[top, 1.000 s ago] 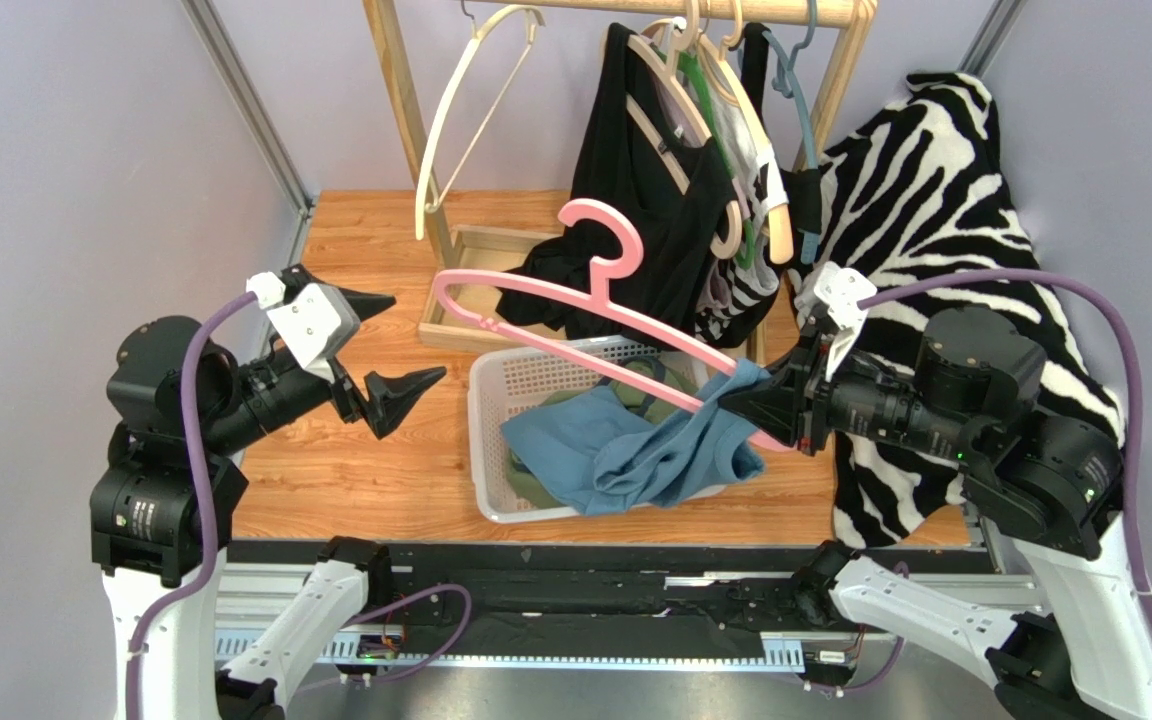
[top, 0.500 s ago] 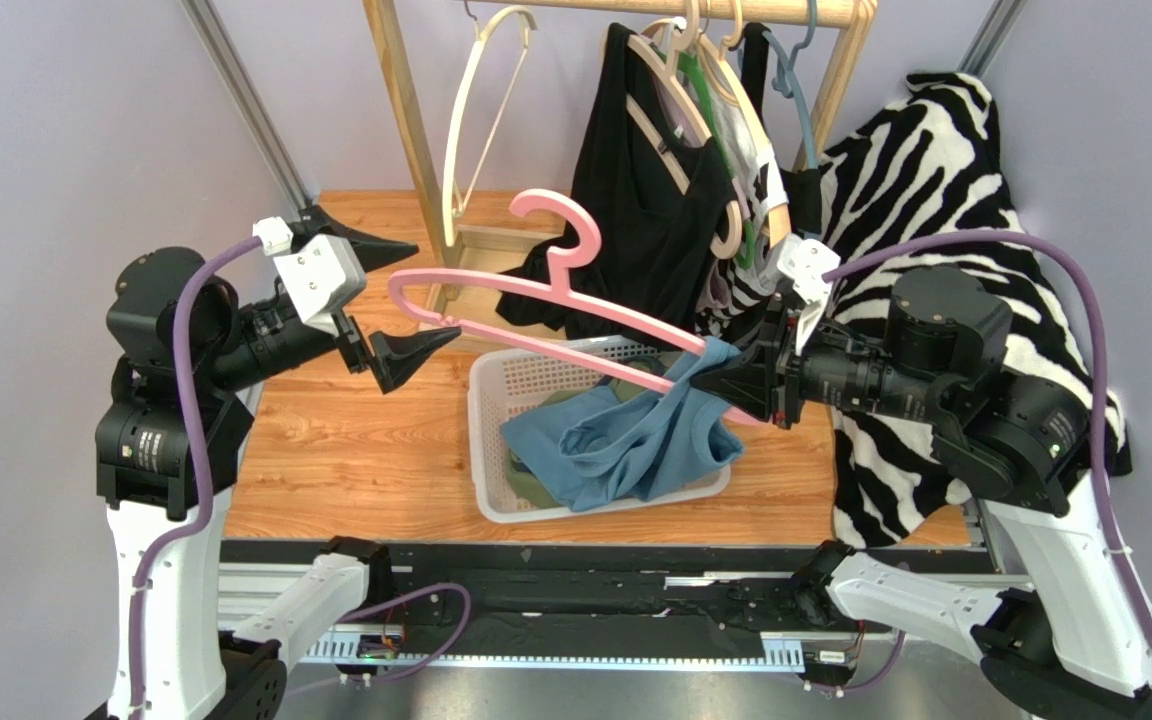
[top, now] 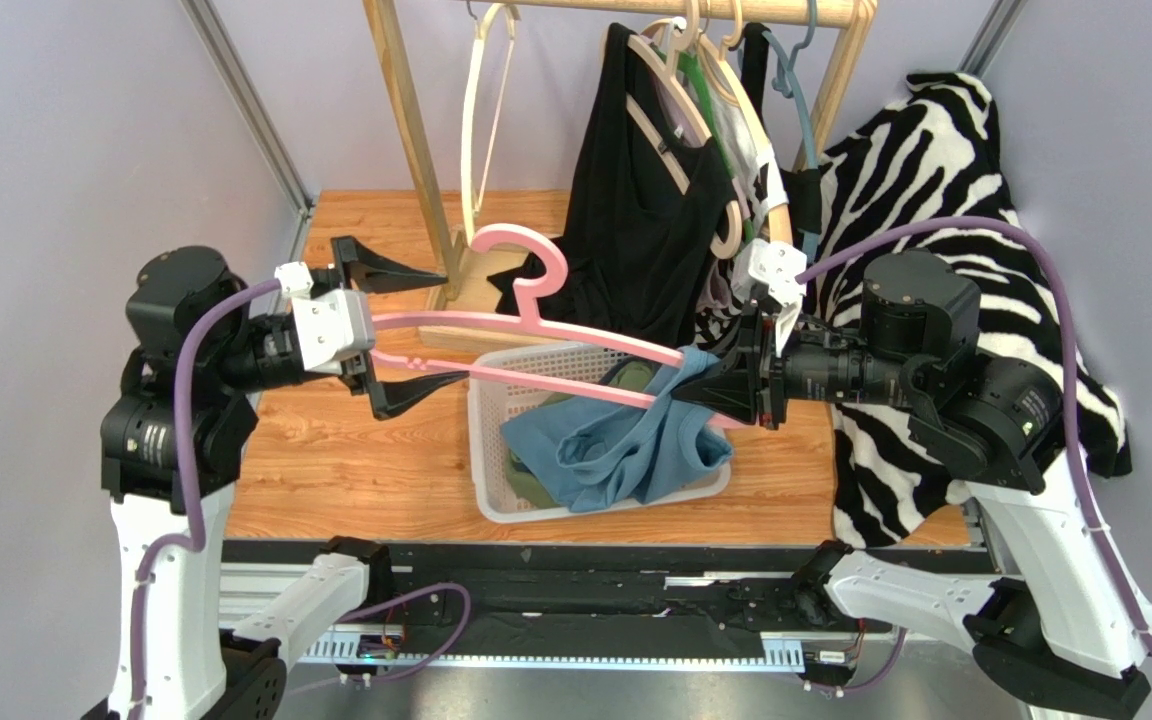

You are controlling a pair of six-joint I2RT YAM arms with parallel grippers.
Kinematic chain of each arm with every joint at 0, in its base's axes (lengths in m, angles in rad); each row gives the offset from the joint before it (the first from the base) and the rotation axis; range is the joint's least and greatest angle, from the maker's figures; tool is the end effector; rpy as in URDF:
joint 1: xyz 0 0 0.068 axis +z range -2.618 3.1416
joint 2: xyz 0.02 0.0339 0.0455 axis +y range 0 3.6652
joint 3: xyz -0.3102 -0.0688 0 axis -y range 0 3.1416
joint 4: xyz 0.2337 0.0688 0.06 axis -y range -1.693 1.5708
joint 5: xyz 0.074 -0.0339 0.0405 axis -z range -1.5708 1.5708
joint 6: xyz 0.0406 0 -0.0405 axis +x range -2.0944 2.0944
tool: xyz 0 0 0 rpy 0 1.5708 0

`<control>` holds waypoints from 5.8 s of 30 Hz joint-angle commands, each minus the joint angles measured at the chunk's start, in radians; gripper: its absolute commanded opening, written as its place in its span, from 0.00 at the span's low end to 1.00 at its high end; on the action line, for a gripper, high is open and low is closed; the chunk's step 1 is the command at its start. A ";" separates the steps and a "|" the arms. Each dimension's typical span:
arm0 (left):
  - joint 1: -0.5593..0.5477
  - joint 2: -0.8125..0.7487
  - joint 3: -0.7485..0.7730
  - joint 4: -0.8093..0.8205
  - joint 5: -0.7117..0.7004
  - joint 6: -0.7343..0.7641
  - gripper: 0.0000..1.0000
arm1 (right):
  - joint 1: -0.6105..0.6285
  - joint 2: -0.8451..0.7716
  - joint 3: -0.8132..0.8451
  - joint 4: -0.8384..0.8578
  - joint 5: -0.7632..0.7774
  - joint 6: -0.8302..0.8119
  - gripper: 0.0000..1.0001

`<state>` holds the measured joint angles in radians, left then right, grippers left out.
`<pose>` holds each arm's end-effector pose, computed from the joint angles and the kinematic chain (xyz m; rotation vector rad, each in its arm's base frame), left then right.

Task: Remove the tank top from the hanger
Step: Remove the tank top from the hanger, then place the tank top in the bin, then place the hanger at the clothesline.

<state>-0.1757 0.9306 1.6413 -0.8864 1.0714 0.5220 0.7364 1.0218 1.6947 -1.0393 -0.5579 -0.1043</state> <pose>0.0575 -0.0464 0.5439 1.2308 1.1705 -0.6696 0.0632 0.0863 0.5318 -1.1530 1.6331 0.9530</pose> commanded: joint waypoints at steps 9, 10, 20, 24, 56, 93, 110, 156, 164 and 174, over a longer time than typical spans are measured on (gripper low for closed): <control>0.002 0.053 0.038 -0.185 0.062 0.177 0.53 | 0.001 0.064 0.102 0.054 -0.089 -0.067 0.00; 0.002 0.057 0.044 -0.198 0.062 0.199 0.36 | 0.000 0.067 0.103 0.056 -0.088 -0.069 0.00; 0.001 0.040 0.017 -0.102 -0.023 0.158 0.00 | 0.001 0.080 0.017 0.211 0.081 -0.057 0.07; 0.001 0.025 0.008 -0.045 -0.083 0.110 0.00 | 0.001 0.063 -0.053 0.343 0.241 -0.029 0.39; 0.001 -0.078 -0.051 -0.111 -0.218 0.087 0.00 | 0.000 -0.076 -0.540 0.674 0.378 0.265 0.69; 0.001 -0.260 -0.077 -0.262 -0.491 0.146 0.00 | -0.012 -0.045 -0.437 0.489 0.428 0.186 0.00; 0.001 -0.182 -0.097 -0.095 -0.470 -0.157 0.00 | 0.353 0.097 -0.362 0.332 0.651 0.072 0.33; -0.099 -0.023 -0.017 -0.793 0.012 0.323 0.00 | 0.402 0.038 0.065 0.038 0.586 -0.135 0.65; -0.097 -0.012 0.014 -0.792 0.018 0.322 0.00 | 0.402 0.018 -0.030 0.033 0.584 -0.127 0.52; -0.100 0.046 0.101 -0.752 0.036 0.293 0.00 | 0.402 -0.006 -0.102 0.010 0.532 -0.052 0.06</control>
<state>-0.2680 0.9558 1.6878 -1.3804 1.0061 0.8150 1.1416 1.0344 1.6123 -1.0218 -0.0494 -0.2138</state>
